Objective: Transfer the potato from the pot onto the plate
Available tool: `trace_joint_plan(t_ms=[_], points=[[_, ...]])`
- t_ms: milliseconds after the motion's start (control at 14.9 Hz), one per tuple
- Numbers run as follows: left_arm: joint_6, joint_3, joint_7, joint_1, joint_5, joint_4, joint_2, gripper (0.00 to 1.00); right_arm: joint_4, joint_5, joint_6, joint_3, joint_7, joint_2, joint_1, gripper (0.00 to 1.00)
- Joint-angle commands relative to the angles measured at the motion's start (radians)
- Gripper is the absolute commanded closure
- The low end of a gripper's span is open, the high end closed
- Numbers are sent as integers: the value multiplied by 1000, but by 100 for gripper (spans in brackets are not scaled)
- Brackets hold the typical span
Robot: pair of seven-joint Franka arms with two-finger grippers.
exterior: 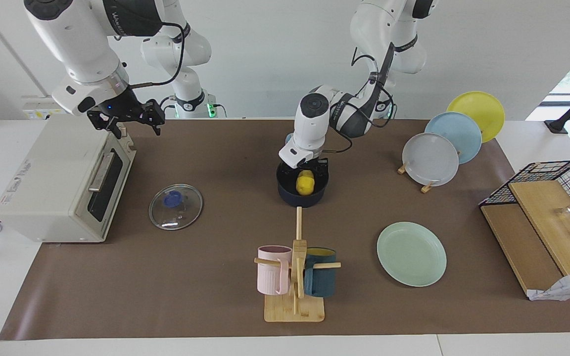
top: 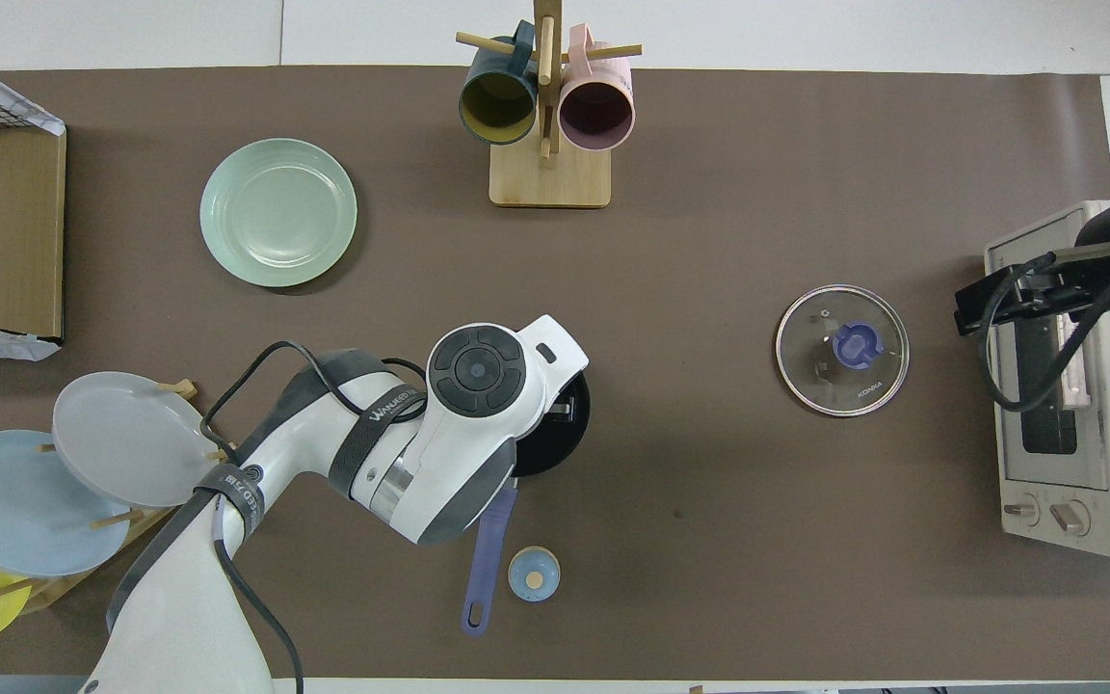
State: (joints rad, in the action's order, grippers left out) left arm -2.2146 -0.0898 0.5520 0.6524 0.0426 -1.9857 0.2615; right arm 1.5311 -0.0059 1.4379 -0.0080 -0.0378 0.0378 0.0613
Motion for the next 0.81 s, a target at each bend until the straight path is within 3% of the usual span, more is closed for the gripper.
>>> trace_joint_plan(t_ms=[0,202,269,606,740], points=[[-23,18,13,26,5,-12,-1,13,17,3,-11,17,25,-24,-18,0],[-19,18,11,24,5,-10,-1,85,60,1,-1,17,27,-53,-29,0],[-17,18,8,23,3,-8,-1,100,57,1,5,19,26,-50,-38,0],[1,21,2,12,3,1,-16,100,55,0,13,39,24,-45,-77,0],[105,25,-1,-3,3,69,-54,100,52,0,7,39,24,-44,-77,0]])
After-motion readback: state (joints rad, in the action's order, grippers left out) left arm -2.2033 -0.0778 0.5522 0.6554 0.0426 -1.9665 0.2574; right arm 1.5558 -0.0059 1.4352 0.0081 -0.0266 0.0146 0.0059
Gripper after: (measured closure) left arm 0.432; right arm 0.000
